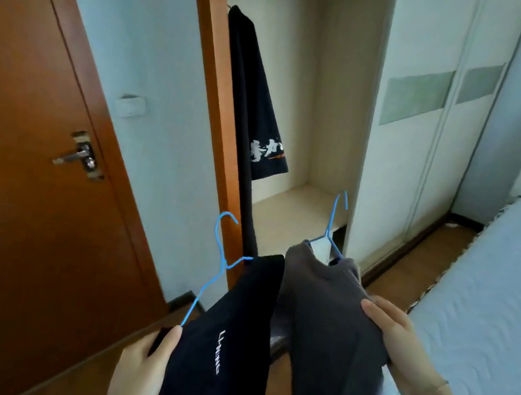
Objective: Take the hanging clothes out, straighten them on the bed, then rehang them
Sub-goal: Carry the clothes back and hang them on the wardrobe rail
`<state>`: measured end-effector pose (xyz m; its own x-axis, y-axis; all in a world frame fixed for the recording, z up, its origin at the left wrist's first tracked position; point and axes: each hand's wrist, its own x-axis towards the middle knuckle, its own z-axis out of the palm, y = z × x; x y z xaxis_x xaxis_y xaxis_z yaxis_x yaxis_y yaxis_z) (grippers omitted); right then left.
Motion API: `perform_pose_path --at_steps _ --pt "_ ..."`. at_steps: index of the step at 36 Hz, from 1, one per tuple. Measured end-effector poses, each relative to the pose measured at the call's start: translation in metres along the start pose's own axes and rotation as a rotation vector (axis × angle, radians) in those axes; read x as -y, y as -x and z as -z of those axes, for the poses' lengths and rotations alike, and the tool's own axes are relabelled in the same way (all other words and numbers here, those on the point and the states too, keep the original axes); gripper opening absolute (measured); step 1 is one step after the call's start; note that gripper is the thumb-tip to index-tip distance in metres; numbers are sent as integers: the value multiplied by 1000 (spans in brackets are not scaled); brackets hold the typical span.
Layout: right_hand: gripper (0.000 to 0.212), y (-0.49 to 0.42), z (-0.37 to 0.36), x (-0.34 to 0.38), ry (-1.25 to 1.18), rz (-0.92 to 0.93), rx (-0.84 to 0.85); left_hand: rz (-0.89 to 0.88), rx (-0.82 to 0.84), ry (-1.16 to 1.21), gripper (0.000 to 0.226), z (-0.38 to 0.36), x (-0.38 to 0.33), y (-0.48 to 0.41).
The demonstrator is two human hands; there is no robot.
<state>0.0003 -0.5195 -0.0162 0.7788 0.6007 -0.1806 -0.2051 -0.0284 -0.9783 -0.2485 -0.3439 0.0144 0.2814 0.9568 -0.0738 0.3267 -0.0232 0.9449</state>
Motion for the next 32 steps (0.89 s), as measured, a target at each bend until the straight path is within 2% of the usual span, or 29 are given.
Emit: perform_pose_path --at_steps 5,13,18,23,29,31,32 --pt "22 -62 -2 10 -6 61 -111 37 199 80 12 -57 -17 -79" --pt "22 -185 11 2 11 38 -244 52 275 114 19 -165 -42 -188" --pt "26 -270 37 32 48 66 -275 8 320 102 15 -237 -104 -264" --pt "27 -347 57 81 71 160 -268 101 470 269 14 -296 -175 -325" --pt "26 -417 68 135 93 261 -231 33 551 391 18 -351 -246 -378" --pt "34 -434 64 160 85 296 -211 -1 556 439 20 -372 -269 -396" --pt "46 -442 63 172 77 316 -207 -20 554 457 20 -383 -278 -405"
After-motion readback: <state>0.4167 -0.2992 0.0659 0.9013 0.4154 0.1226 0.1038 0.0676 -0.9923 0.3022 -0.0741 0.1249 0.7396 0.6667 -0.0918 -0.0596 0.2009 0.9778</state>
